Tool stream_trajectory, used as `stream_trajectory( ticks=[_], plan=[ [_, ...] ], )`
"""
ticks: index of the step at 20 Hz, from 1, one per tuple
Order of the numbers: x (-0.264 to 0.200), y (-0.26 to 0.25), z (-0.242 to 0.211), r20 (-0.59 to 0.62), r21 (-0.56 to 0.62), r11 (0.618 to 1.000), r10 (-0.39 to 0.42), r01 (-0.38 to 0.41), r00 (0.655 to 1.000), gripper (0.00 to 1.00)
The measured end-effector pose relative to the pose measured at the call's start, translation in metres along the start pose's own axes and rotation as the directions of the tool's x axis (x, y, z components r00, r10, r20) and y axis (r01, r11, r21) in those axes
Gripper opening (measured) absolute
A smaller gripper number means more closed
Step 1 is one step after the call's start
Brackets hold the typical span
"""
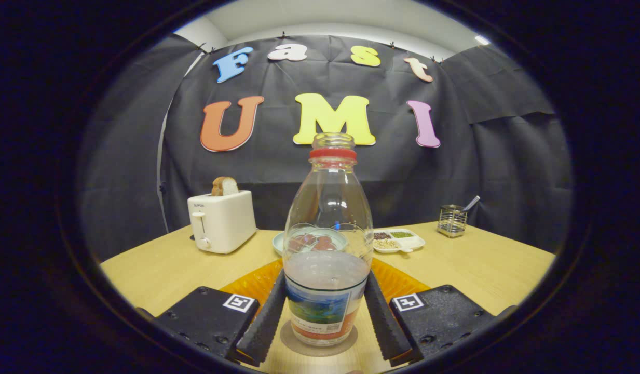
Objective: Take the bottle from table, then pour the juice into the cup, finally place the bottle on the coaster
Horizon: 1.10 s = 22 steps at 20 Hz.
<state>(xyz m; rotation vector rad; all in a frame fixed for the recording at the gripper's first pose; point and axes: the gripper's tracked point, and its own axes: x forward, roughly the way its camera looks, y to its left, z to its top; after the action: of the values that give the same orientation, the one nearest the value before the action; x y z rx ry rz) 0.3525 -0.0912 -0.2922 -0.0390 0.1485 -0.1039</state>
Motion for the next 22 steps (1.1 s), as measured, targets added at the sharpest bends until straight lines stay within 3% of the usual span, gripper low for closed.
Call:
stream_trajectory(
  ticks=[2,3,4,5,10,14,19,22],
  plan=[
    [-0.001,-0.003,-0.002,-0.004,-0.033,0.999,-0.024,0.024,1.0,0.84],
    [-0.002,-0.005,-0.001,-0.003,-0.044,0.999,-0.033,0.032,0.999,0.88],
    [-0.003,0.0,0.001,-0.004,-0.053,0.999,-0.013,0.013,1.0,0.99],
    [-0.005,0.004,0.004,-0.004,-0.05,0.999,0.001,-0.002,1.0,1.0],
    [-0.023,-0.002,0.029,0.022,0.022,1.0,0.012,-0.012,1.0,1.0],
    [-0.049,-0.011,0.063,0.04,0.004,1.0,0.003,-0.003,0.999,1.0],
    [-0.098,-0.01,0.112,0.062,0.0,1.0,0.01,-0.01,0.998,1.0],
    [-0.139,-0.019,0.141,0.073,-0.032,0.999,-0.023,0.025,0.997,1.0]
  ],
)
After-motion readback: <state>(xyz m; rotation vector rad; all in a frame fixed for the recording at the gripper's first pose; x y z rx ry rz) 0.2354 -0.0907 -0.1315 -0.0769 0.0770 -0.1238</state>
